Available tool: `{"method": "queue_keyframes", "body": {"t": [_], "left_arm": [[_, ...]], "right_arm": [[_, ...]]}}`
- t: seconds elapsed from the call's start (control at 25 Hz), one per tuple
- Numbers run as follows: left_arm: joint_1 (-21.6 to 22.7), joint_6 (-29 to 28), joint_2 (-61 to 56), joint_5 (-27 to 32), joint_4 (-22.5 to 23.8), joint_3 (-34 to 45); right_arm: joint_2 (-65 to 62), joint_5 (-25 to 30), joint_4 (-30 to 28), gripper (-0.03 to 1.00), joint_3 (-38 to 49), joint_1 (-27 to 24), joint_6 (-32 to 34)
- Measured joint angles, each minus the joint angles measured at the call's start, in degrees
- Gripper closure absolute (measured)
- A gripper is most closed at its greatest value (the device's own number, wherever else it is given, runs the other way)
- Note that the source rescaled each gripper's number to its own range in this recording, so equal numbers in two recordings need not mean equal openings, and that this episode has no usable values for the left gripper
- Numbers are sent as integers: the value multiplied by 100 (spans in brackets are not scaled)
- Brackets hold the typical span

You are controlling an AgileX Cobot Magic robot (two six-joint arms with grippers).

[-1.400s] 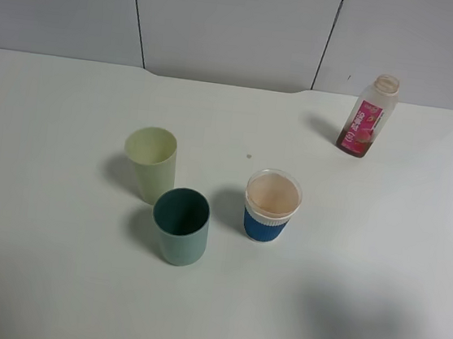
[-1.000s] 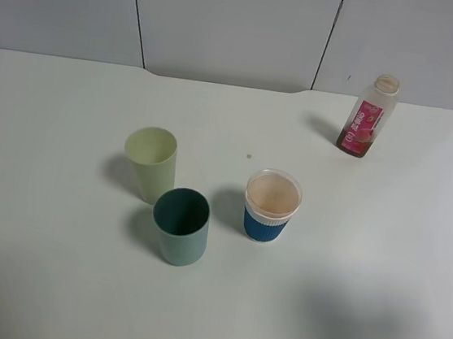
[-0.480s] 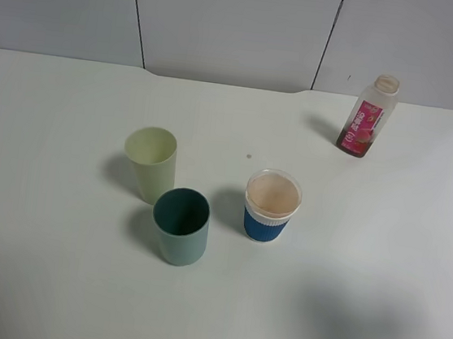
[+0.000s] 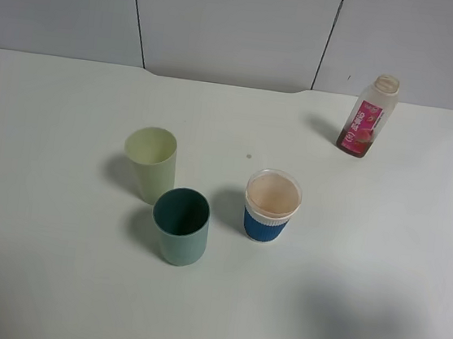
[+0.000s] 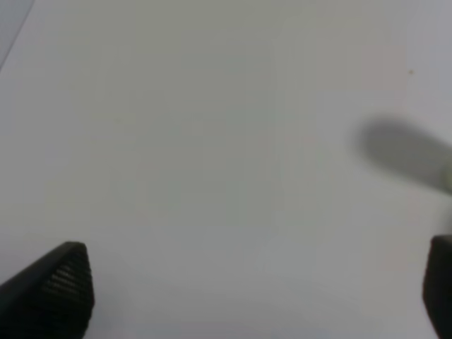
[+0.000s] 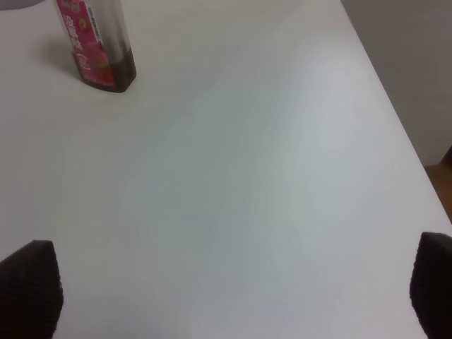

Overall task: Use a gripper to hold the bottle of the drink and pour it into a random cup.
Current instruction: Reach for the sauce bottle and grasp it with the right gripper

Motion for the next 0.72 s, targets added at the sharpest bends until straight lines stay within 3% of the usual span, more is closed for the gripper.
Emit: {"method": "queue_keyframes", "body": {"t": [0.72], "left_arm": [[0, 0, 0, 0, 0, 0]], "right_arm": [[0, 0, 0, -3, 0, 0, 0]]}}
